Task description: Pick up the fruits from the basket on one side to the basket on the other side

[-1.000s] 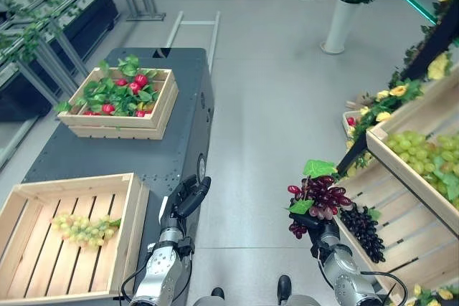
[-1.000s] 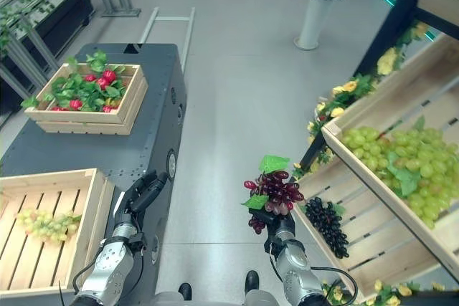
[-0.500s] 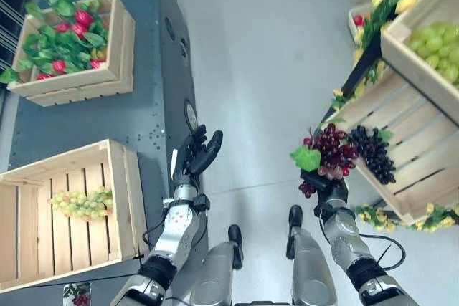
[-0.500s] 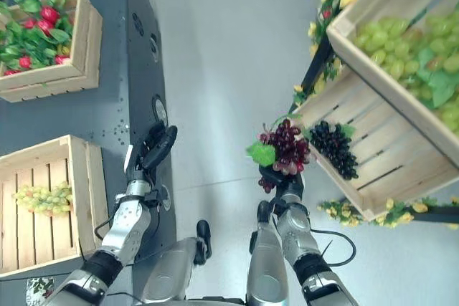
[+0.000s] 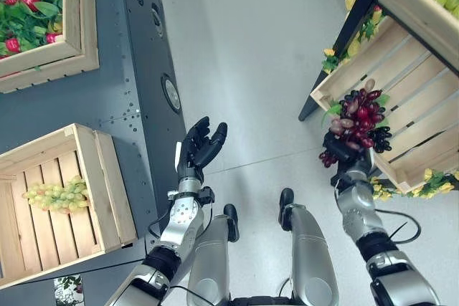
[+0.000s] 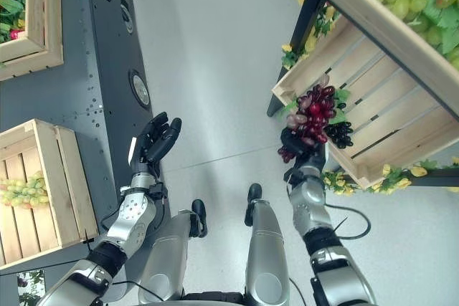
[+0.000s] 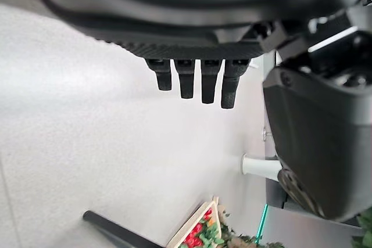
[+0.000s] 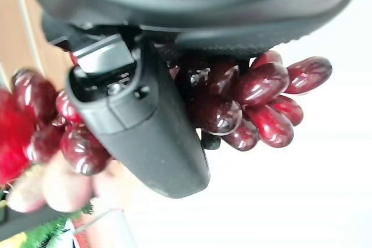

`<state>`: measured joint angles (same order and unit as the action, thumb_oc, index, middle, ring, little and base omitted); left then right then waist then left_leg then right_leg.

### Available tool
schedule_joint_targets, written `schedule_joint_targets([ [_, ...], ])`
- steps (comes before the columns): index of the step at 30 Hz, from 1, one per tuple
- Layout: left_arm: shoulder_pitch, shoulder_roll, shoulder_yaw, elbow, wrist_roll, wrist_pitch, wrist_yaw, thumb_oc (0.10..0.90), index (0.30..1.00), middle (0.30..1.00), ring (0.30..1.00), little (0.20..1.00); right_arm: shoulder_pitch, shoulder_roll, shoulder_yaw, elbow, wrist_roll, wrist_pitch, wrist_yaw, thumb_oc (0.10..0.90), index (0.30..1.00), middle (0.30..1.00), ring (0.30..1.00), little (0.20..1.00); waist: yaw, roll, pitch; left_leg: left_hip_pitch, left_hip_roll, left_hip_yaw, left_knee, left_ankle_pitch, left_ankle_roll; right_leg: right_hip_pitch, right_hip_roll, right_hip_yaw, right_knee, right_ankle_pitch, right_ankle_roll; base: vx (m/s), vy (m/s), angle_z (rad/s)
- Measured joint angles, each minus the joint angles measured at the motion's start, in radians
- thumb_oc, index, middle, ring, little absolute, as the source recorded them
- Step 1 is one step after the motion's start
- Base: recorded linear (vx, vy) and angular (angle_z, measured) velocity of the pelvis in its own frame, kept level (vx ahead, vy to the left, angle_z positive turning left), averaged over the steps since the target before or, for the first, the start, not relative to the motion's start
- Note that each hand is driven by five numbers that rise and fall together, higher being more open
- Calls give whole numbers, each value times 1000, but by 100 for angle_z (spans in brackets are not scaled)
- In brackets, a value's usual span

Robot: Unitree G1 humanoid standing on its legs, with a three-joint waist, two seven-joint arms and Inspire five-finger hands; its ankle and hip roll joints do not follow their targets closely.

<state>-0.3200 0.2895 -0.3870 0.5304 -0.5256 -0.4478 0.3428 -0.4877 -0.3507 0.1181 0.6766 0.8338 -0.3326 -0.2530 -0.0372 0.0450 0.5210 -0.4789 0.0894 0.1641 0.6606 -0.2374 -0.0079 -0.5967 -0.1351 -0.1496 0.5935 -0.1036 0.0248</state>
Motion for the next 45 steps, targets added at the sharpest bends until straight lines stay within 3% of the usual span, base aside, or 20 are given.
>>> schedule_joint_targets([
  [8, -2, 4, -1, -3, -1, 15, 5, 800, 900, 900, 900, 900, -51, -70, -32, 27, 0, 1, 0, 400, 300, 300, 300, 300, 16, 2, 5, -11, 28, 19, 48, -36, 2, -6, 14, 5, 12, 2, -6, 12, -23, -10],
  [16, 9, 48, -40, -60, -37, 20, 4, 800, 900, 900, 900, 900, -165, -189, -32, 127, 0, 54, 0, 400, 300, 300, 300, 300, 27, -1, 7, -50, 44, 15, 78, -46, 2, -36, 27, -1, 9, 2, -2, -1, -12, -4],
  [20, 11, 65, -49, -89, -39, 20, 11, 800, 900, 900, 900, 900, -239, -233, -35, 187, 4, 74, 0, 400, 300, 300, 300, 300, 46, 0, 8, -57, 67, 39, 96, -61, 0, -49, 5, -44, 8, 12, -17, 30, -7, -27],
  [24, 0, 95, -61, -116, -57, 30, 21, 800, 900, 900, 900, 900, -331, -295, -35, 281, 9, 109, -3, 400, 300, 300, 300, 300, 56, 2, 10, -87, 85, 34, 165, -99, -5, -84, 9, -45, 73, -8, -33, 35, -34, -11],
  [35, 1, 148, -147, -154, -79, 64, 41, 800, 900, 900, 900, 900, -473, -412, -30, 432, 37, 178, -31, 400, 300, 300, 300, 300, 61, 3, 12, -145, 62, 30, 209, -109, 13, -148, -7, -26, 103, -5, -24, -3, -5, -3],
  [36, 2, 151, -156, -156, -79, 70, 42, 800, 900, 900, 900, 900, -479, -417, -29, 439, 36, 185, -30, 551, 526, 526, 526, 526, 60, 5, 12, -145, 62, 33, 209, -111, 16, -149, -12, -30, 99, -1, -23, -13, -5, -16],
  [37, 2, 152, -158, -157, -79, 71, 42, 800, 900, 900, 900, 900, -480, -421, -28, 443, 35, 192, -30, 800, 900, 900, 900, 900, 60, 5, 13, -146, 62, 35, 209, -111, 16, -150, -14, -31, 99, 0, -22, -7, -4, -8],
  [45, -21, 153, -156, -158, -102, 71, 41, 800, 900, 900, 900, 900, -521, -446, 58, 498, -120, 321, 3, 800, 900, 900, 900, 900, 59, 10, 13, -154, 55, 33, 210, -111, 16, -162, -20, -30, 115, 6, -25, 0, 1, 0],
])
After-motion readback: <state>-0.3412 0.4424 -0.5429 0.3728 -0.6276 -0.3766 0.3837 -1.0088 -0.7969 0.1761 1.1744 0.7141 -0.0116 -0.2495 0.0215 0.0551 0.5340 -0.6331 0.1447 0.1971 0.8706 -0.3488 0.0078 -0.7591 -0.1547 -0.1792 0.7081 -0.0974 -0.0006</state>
